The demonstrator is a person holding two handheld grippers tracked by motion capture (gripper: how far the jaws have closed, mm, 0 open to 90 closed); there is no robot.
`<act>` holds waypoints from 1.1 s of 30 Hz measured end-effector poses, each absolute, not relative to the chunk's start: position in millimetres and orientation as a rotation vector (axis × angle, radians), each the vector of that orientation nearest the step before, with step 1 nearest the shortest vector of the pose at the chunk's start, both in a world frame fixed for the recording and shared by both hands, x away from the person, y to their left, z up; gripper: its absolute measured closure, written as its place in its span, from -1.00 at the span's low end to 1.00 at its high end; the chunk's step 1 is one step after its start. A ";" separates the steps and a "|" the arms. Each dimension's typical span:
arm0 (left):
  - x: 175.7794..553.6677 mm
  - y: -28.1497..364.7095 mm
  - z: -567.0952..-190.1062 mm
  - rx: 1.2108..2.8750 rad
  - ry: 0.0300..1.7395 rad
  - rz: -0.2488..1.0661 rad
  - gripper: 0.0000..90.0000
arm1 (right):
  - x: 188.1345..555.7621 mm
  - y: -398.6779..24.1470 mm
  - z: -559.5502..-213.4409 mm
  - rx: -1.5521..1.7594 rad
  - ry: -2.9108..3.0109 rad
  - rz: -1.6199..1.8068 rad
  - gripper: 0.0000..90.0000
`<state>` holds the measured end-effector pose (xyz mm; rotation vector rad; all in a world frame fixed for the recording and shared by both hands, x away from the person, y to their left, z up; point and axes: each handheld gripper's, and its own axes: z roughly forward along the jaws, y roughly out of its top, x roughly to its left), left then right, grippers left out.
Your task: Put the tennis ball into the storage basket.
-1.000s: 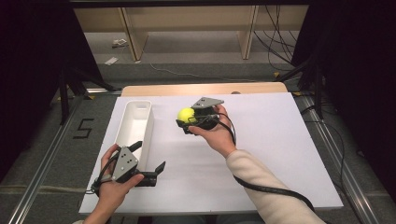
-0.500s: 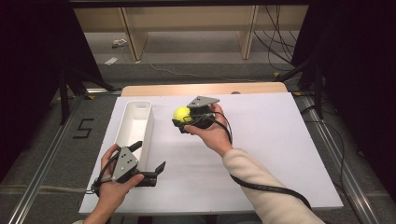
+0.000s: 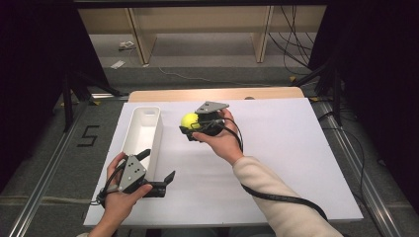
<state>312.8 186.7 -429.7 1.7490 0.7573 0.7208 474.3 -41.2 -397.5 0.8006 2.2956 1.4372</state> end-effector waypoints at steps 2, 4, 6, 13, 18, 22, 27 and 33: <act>312.8 186.7 -429.7 1.750 0.756 0.722 -1.00 | 474.0 -39.4 -396.9 0.800 2.298 1.438 -0.40; 312.8 186.7 -429.7 1.750 0.756 0.722 -1.00 | 474.0 -38.1 -396.6 0.797 2.298 1.442 -0.40; 312.7 186.5 -429.7 1.751 0.755 0.722 -1.00 | 473.8 -36.9 -396.7 0.794 2.301 1.440 -0.40; 312.9 186.6 -429.6 1.752 0.752 0.725 -1.00 | 474.5 -33.6 -397.6 0.792 2.308 1.439 -0.40; 312.7 186.4 -429.5 1.751 0.752 0.725 -1.00 | 474.3 -30.7 -397.1 0.787 2.311 1.438 -0.40; 312.7 186.3 -429.6 1.751 0.752 0.725 -1.00 | 474.0 -28.6 -396.1 0.782 2.313 1.440 -0.40; 312.8 186.4 -429.6 1.753 0.751 0.726 -1.00 | 474.3 -27.2 -395.5 0.778 2.311 1.441 -0.40; 312.9 186.4 -429.6 1.753 0.752 0.726 -1.00 | 474.2 -24.8 -393.8 0.774 2.315 1.440 -0.40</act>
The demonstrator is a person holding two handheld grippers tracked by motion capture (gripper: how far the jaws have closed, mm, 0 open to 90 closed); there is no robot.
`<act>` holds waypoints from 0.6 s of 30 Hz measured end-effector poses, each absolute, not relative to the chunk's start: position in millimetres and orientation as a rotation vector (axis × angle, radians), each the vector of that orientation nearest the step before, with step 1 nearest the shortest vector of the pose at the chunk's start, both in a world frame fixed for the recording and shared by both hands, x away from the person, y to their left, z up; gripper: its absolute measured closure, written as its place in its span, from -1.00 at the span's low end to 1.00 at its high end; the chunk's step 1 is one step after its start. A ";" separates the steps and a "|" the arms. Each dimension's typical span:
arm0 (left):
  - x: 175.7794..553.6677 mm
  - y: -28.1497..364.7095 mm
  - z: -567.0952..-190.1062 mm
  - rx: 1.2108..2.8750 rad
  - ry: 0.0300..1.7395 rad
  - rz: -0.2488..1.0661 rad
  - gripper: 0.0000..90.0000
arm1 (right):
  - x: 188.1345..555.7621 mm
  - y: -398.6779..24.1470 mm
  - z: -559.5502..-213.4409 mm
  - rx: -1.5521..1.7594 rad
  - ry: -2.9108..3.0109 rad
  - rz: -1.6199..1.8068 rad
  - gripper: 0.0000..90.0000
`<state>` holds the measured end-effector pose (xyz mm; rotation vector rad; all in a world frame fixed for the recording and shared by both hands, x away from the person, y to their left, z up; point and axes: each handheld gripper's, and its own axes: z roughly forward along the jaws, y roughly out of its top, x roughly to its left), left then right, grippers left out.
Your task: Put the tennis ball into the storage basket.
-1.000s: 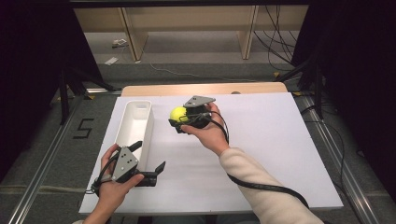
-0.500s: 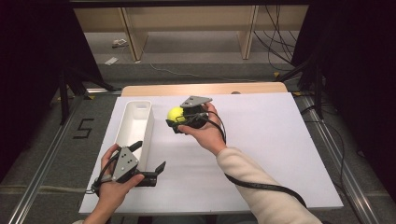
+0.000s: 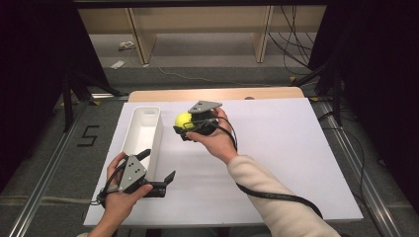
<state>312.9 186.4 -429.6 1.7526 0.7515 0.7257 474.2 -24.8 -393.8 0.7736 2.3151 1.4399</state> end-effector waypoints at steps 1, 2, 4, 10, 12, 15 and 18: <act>312.9 186.3 -429.7 1.752 0.752 0.726 -1.00 | 474.3 -24.3 -393.6 0.771 2.314 1.438 -0.40; 312.8 186.4 -429.6 1.752 0.752 0.726 -1.00 | 474.2 -23.8 -393.3 0.770 2.317 1.437 -0.40; 312.8 186.5 -429.4 1.751 0.751 0.727 -1.00 | 474.3 -22.3 -392.7 0.767 2.316 1.441 -0.40; 312.9 186.5 -429.5 1.751 0.752 0.726 -1.00 | 474.5 -18.5 -391.1 0.758 2.322 1.440 -0.40; 312.8 186.4 -429.5 1.751 0.751 0.726 -1.00 | 474.6 -17.3 -390.8 0.757 2.322 1.442 -0.40; 312.8 186.4 -429.5 1.751 0.751 0.727 -1.00 | 474.8 -15.8 -390.2 0.756 2.321 1.443 -0.40; 312.9 186.6 -429.4 1.751 0.752 0.727 -1.00 | 475.0 -14.6 -389.8 0.750 2.325 1.443 -0.40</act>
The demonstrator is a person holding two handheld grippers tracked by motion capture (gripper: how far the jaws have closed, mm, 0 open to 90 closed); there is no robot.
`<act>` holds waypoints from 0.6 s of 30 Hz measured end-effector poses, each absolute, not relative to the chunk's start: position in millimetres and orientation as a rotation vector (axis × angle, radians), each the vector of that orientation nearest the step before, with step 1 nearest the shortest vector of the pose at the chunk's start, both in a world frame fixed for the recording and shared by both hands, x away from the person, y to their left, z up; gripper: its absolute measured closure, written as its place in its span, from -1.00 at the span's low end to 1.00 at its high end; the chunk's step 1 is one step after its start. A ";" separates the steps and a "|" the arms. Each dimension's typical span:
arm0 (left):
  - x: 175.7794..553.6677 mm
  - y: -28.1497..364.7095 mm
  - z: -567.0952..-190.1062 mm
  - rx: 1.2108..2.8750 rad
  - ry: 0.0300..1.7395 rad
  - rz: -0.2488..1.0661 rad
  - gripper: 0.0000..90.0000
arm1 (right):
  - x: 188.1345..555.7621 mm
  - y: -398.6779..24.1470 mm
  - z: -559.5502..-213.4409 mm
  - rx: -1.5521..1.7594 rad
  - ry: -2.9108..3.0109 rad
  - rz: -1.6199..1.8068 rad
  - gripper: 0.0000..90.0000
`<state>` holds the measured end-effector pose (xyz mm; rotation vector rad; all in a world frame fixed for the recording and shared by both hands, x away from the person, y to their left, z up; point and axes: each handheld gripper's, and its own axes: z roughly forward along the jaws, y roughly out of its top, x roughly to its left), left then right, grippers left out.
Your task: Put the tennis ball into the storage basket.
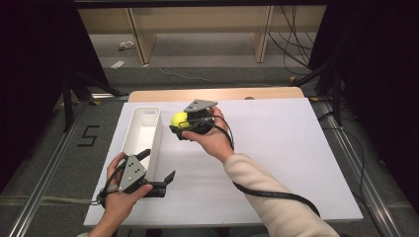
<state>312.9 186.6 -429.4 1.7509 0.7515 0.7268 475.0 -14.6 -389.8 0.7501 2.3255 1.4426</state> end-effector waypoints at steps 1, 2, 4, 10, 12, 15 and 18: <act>312.9 186.6 -429.3 1.750 0.752 0.727 -1.00 | 474.9 -14.2 -389.8 0.752 2.325 1.442 -0.40; 312.9 186.6 -429.3 1.751 0.751 0.728 -1.00 | 474.9 -13.7 -389.8 0.751 2.325 1.439 -0.40; 312.8 186.5 -429.4 1.750 0.752 0.726 -1.00 | 475.1 -12.9 -389.5 0.751 2.323 1.441 -0.40; 312.9 186.6 -429.4 1.751 0.752 0.726 -1.00 | 475.3 -10.2 -389.2 0.750 2.327 1.441 -0.40; 312.9 186.6 -429.3 1.751 0.751 0.726 -1.00 | 475.7 -9.6 -389.2 0.747 2.327 1.440 -0.40; 312.9 186.5 -429.4 1.751 0.751 0.726 -1.00 | 475.9 -8.8 -388.7 0.745 2.330 1.441 -0.40; 312.9 186.6 -429.2 1.750 0.751 0.728 -1.00 | 475.9 -7.7 -388.0 0.746 2.330 1.441 -0.40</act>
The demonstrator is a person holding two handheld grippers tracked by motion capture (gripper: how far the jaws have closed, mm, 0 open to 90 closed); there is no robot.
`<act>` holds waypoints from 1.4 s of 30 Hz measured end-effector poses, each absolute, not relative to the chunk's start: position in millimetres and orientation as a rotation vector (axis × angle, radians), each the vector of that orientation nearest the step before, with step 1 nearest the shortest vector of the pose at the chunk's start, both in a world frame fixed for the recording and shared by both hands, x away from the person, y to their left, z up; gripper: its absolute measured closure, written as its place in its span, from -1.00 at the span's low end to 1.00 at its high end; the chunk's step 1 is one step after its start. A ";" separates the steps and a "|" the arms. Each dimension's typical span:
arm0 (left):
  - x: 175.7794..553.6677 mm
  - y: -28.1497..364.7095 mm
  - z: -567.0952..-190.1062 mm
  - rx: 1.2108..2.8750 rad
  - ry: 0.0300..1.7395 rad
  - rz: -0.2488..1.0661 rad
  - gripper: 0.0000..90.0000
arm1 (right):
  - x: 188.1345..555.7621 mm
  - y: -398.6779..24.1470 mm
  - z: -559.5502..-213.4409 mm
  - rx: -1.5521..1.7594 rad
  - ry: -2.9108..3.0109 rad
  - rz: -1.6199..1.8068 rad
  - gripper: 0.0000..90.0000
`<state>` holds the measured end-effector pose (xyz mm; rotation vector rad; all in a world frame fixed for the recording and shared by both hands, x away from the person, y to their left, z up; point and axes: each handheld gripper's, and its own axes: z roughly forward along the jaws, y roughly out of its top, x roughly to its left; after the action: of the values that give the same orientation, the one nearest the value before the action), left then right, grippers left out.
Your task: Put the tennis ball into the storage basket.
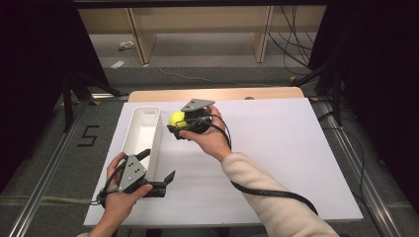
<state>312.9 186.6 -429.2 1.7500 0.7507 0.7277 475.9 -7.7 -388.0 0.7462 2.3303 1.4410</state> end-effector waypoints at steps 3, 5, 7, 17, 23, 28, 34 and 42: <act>312.8 186.4 -429.3 1.751 0.751 0.727 -1.00 | 476.1 -7.0 -387.2 0.737 2.330 1.441 -0.40; 312.8 186.4 -429.3 1.750 0.751 0.727 -1.00 | 476.1 -6.4 -386.9 0.735 2.331 1.440 -0.40; 312.9 186.6 -429.3 1.751 0.751 0.727 -1.00 | 475.8 -5.2 -386.9 0.742 2.331 1.443 -0.40; 312.9 186.8 -429.2 1.750 0.752 0.728 -1.00 | 476.3 -1.5 -386.0 0.730 2.339 1.440 -0.40; 312.9 186.6 -429.2 1.750 0.752 0.727 -1.00 | 476.0 0.8 -384.3 0.727 2.339 1.443 -0.40; 313.0 186.7 -429.2 1.751 0.751 0.727 -1.00 | 476.0 3.0 -384.0 0.727 2.340 1.443 -0.40; 313.0 186.9 -429.2 1.749 0.752 0.727 -1.00 | 476.1 5.1 -384.3 0.722 2.346 1.439 -0.40; 312.9 186.0 -429.6 1.750 0.751 0.724 -1.00 | 476.9 5.8 -381.8 0.711 2.344 1.443 -0.40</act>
<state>312.9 186.0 -429.6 1.7503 0.7511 0.7239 476.9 5.8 -381.8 0.7108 2.3436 1.4428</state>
